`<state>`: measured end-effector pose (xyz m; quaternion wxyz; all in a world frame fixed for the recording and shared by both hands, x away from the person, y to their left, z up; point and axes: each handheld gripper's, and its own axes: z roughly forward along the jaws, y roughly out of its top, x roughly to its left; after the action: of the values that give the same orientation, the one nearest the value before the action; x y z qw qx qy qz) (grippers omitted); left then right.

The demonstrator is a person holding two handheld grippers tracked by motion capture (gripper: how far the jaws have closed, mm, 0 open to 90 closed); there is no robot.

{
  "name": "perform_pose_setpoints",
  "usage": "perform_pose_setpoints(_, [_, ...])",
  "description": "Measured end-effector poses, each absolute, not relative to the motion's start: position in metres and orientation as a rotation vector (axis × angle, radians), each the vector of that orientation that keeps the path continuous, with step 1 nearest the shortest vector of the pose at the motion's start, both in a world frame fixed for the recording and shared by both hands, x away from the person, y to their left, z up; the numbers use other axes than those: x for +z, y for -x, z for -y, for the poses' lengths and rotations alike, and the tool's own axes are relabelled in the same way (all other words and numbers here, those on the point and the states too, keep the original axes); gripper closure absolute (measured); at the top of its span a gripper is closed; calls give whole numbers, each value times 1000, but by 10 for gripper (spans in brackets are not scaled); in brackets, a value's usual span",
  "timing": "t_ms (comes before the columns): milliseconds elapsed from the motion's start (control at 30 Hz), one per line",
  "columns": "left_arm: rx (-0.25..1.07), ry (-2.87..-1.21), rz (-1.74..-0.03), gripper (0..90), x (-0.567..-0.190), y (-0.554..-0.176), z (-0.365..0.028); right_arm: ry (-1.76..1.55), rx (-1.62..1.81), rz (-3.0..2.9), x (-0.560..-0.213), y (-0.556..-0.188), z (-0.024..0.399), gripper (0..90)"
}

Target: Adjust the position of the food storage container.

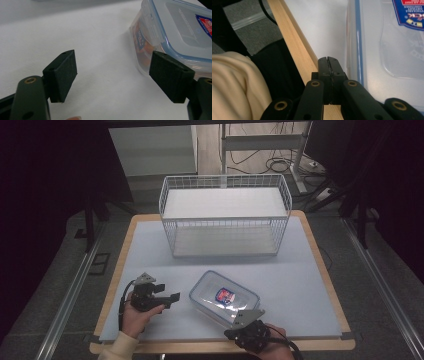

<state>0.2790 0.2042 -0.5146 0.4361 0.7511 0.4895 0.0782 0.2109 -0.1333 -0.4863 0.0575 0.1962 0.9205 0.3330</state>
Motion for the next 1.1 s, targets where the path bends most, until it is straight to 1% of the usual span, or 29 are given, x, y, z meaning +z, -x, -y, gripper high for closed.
perform_pose_setpoints(333, [193, -1871, -1222, 222, -514, -279, -205, -623, 1005, -2759, -486, -215, 144, 898])
perform_pose_setpoints(500, [190, -1867, -1228, 222, -515, -279, -204, -677, 1019, -2721, -484, -225, 159, 898])
perform_pose_setpoints(1100, [189, -1871, -1227, 223, -516, -281, -204, -790, 1054, -2626, -477, -253, 194, 898])
